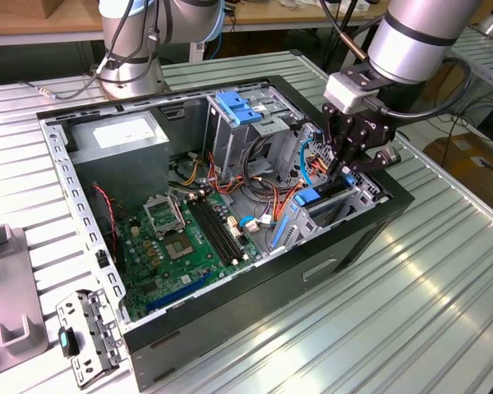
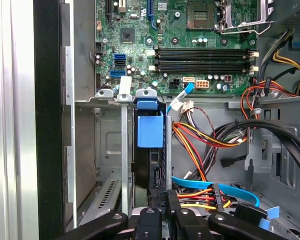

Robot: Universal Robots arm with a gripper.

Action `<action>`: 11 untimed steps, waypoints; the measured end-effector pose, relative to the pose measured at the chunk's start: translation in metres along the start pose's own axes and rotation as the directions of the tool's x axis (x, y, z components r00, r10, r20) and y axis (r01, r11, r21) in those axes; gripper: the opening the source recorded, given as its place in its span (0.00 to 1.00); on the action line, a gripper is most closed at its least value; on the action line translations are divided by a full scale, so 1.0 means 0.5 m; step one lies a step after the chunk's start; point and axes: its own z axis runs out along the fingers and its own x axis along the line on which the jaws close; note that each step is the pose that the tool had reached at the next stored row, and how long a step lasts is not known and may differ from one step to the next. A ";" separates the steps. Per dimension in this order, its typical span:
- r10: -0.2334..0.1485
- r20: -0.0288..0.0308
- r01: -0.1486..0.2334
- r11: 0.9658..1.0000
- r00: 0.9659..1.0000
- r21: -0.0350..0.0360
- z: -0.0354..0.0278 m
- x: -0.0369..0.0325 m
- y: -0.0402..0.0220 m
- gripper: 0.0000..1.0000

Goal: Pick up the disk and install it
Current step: 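Insert the first disk wire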

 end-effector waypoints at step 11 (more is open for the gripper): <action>0.005 0.000 -0.005 1.000 1.000 0.000 0.003 0.003 -0.004 0.17</action>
